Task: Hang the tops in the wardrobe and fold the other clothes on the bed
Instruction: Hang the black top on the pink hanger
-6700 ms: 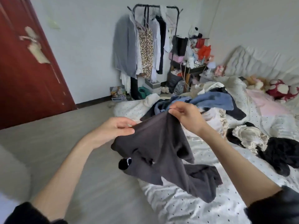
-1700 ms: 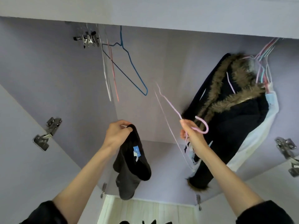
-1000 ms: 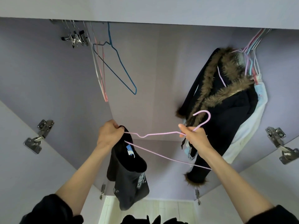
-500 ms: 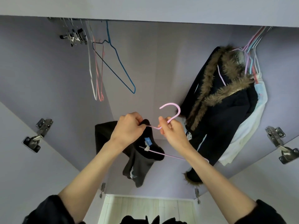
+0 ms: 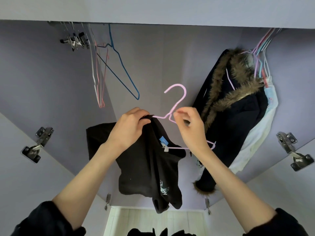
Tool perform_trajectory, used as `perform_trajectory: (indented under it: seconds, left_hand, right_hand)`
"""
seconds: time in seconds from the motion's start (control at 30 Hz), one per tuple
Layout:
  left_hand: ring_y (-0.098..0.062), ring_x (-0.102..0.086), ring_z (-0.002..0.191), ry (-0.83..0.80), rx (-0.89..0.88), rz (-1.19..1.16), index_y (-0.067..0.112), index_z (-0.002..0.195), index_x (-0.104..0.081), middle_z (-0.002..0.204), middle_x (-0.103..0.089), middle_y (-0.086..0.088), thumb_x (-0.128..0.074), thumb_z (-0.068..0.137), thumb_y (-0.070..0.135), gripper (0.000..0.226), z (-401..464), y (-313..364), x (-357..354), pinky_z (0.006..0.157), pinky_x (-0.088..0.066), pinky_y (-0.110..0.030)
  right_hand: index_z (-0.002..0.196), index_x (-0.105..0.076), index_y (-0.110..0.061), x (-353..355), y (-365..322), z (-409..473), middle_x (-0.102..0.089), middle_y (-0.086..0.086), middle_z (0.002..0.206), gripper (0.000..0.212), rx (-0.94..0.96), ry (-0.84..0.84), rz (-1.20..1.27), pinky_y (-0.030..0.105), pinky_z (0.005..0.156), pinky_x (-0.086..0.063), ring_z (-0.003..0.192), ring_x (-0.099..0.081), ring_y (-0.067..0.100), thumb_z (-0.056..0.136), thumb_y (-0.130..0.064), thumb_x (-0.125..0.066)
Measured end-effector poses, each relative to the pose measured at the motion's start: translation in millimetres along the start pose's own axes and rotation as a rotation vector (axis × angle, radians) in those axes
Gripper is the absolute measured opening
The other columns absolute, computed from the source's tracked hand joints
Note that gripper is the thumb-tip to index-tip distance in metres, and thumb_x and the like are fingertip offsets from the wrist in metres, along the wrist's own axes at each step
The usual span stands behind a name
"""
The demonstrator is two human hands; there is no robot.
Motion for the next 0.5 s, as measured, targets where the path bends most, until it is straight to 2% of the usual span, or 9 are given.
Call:
perform_trajectory:
  seconds: [0.07, 0.13, 0.2, 0.27, 0.3, 0.33, 0.37, 0.43, 0.5]
  left_hand:
    - [-0.024, -0.060, 0.087, 0.025, -0.003, 0.005, 0.003, 0.108, -0.065, 0.098, -0.061, -0.009, -0.057, 0.092, 0.011, 0.020, -0.5, -0.6, 2.4, 0.081, -0.050, -0.036]
    - [-0.024, -0.059, 0.087, 0.053, -0.017, 0.011, 0.002, 0.108, -0.065, 0.096, -0.062, -0.010, -0.057, 0.092, 0.010, 0.019, -0.8, -0.1, 6.2, 0.081, -0.049, -0.034]
    - [-0.025, -0.059, 0.088, 0.082, -0.022, 0.019, 0.002, 0.108, -0.064, 0.096, -0.062, -0.010, -0.057, 0.092, 0.010, 0.019, -0.1, 0.5, 11.4, 0.081, -0.049, -0.034]
    - [-0.025, -0.059, 0.089, 0.119, -0.022, 0.027, 0.001, 0.109, -0.064, 0.097, -0.062, -0.011, -0.057, 0.092, 0.009, 0.020, 1.2, 0.9, 17.9, 0.082, -0.049, -0.034]
    - [-0.024, -0.059, 0.089, 0.137, -0.025, 0.028, 0.001, 0.109, -0.064, 0.098, -0.062, -0.011, -0.057, 0.092, 0.009, 0.020, 1.6, 1.7, 21.7, 0.082, -0.048, -0.031]
    - [-0.022, -0.059, 0.089, 0.154, -0.031, 0.027, 0.001, 0.109, -0.064, 0.098, -0.062, -0.010, -0.057, 0.092, 0.009, 0.020, 2.4, 2.5, 26.1, 0.081, -0.046, -0.027]
    - [-0.019, -0.058, 0.088, 0.170, -0.039, 0.026, 0.001, 0.110, -0.064, 0.097, -0.062, -0.009, -0.057, 0.092, 0.009, 0.020, 3.0, 3.7, 30.5, 0.081, -0.044, -0.022]
    - [-0.013, -0.053, 0.085, 0.193, -0.062, 0.024, 0.001, 0.109, -0.064, 0.094, -0.059, -0.004, -0.057, 0.092, 0.008, 0.020, 3.4, 6.3, 40.9, 0.078, -0.038, -0.010]
    - [-0.010, -0.051, 0.084, 0.217, -0.076, 0.019, 0.001, 0.108, -0.065, 0.092, -0.055, 0.002, -0.057, 0.091, 0.006, 0.019, 3.7, 8.9, 51.4, 0.077, -0.035, -0.002]
  right_hand:
    - [0.078, -0.060, 0.001, 7.5, 8.7, -6.6, -0.056, 0.008, 0.079, 0.017, 0.147, 0.107, -0.132, 0.026, 0.068, -0.043, 0.070, -0.053, 0.015, 0.091, -0.010, -0.059]
    - [0.062, -0.058, 0.005, 8.0, 23.6, -22.1, -0.051, 0.005, 0.057, 0.031, 0.265, 0.045, -0.238, 0.024, 0.056, -0.035, 0.052, -0.042, 0.010, 0.089, -0.009, -0.060]
    - [0.054, -0.058, 0.000, 1.1, 38.5, -41.4, -0.052, 0.000, 0.048, 0.034, 0.380, -0.089, -0.362, 0.019, 0.048, -0.036, 0.042, -0.040, 0.003, 0.085, -0.013, -0.062]
    - [0.072, -0.068, -0.006, -8.6, 56.4, -54.3, -0.056, 0.001, 0.053, 0.020, 0.391, -0.217, -0.459, 0.019, 0.048, -0.042, 0.045, -0.048, 0.010, 0.085, -0.019, -0.062]
    - [0.096, -0.071, -0.011, -13.3, 64.1, -55.2, -0.058, -0.003, 0.060, 0.017, 0.319, -0.297, -0.481, 0.022, 0.053, -0.045, 0.051, -0.052, 0.012, 0.088, -0.023, -0.061]
    - [0.120, -0.062, -0.018, -17.9, 70.1, -51.8, -0.056, -0.007, 0.067, 0.032, 0.213, -0.392, -0.491, 0.025, 0.058, -0.046, 0.057, -0.052, 0.011, 0.090, -0.027, -0.060]
    - [0.136, -0.048, -0.024, -22.8, 76.4, -45.4, -0.053, -0.011, 0.071, 0.046, 0.119, -0.483, -0.468, 0.026, 0.062, -0.043, 0.061, -0.050, 0.008, 0.091, -0.030, -0.058]
    - [0.143, -0.031, -0.034, -34.2, 79.6, -28.3, -0.047, -0.013, 0.072, 0.058, -0.005, -0.564, -0.405, 0.021, 0.064, -0.039, 0.064, -0.048, 0.005, 0.091, -0.029, -0.056]
    - [0.140, -0.031, -0.039, -47.2, 81.4, -9.8, -0.045, -0.012, 0.069, 0.057, -0.036, -0.602, -0.383, 0.015, 0.058, -0.037, 0.063, -0.049, 0.004, 0.090, -0.027, -0.056]
Point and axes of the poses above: each hand's wrist, its own z-axis towards the middle knuckle, its own x-axis out of the back of the hand, y = z × x, the point moved 2 cm from there along z, towards the middle knuckle
